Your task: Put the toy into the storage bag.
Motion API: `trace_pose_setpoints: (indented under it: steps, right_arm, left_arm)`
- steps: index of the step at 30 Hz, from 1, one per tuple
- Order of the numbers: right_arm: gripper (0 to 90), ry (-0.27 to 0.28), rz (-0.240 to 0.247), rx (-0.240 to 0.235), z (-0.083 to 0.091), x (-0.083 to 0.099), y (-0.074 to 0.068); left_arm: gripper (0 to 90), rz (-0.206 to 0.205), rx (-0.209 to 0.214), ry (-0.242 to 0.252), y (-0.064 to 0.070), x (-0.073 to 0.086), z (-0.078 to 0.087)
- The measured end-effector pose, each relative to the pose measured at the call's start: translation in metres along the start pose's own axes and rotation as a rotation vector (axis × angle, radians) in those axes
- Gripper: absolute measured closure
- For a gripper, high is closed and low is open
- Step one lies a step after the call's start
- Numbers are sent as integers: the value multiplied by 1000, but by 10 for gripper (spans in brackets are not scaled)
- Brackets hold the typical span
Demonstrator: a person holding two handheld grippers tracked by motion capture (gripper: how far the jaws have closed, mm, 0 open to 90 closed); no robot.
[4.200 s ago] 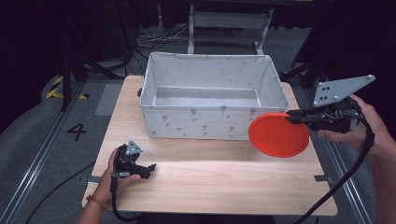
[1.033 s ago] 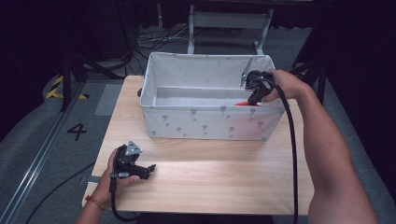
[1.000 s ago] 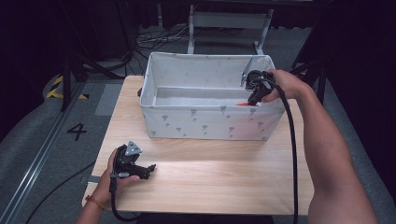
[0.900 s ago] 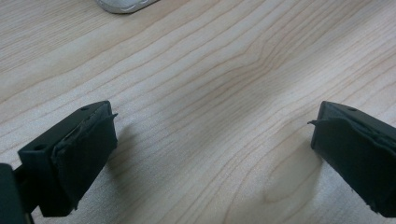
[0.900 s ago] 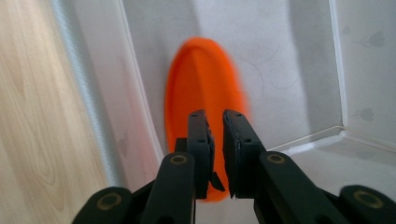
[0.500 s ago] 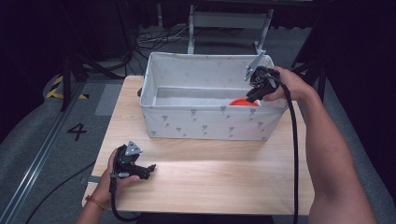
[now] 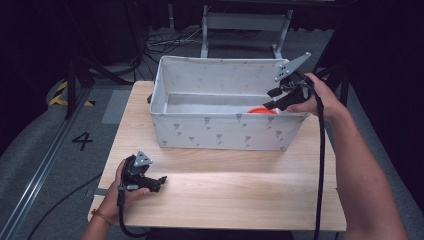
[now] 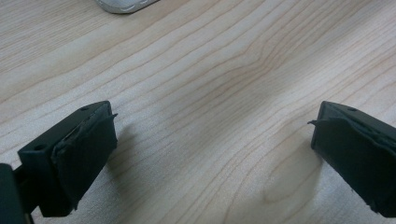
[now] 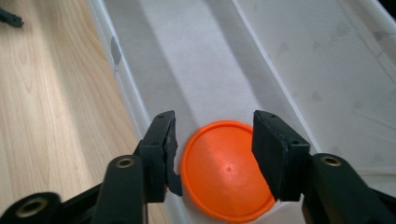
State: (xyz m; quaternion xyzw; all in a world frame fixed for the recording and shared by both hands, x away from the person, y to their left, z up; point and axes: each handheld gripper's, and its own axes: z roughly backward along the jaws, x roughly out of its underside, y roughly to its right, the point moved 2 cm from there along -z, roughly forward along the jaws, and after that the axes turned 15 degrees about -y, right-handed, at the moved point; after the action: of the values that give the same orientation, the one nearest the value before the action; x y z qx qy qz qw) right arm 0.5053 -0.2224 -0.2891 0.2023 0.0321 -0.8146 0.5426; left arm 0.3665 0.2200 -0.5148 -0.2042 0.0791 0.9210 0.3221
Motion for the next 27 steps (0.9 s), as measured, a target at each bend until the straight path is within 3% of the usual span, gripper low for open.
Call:
trace_pose_setpoints:
  steps: [12,18,20,27]
  right_arm:
    - [331,110,-94,95,23,17,-27]
    - [282,150,-152,117,26,26,-35]
    - [258,151,-164,155,27,30,-40]
    - [243,174,-187,163,31,42,-49]
  left_arm:
    - [6,6,-2,-3,1,1,0]
    - [5,6,-2,-3,1,1,0]
    - [5,6,-2,-3,1,1,0]
    - [5,6,-2,-3,1,1,0]
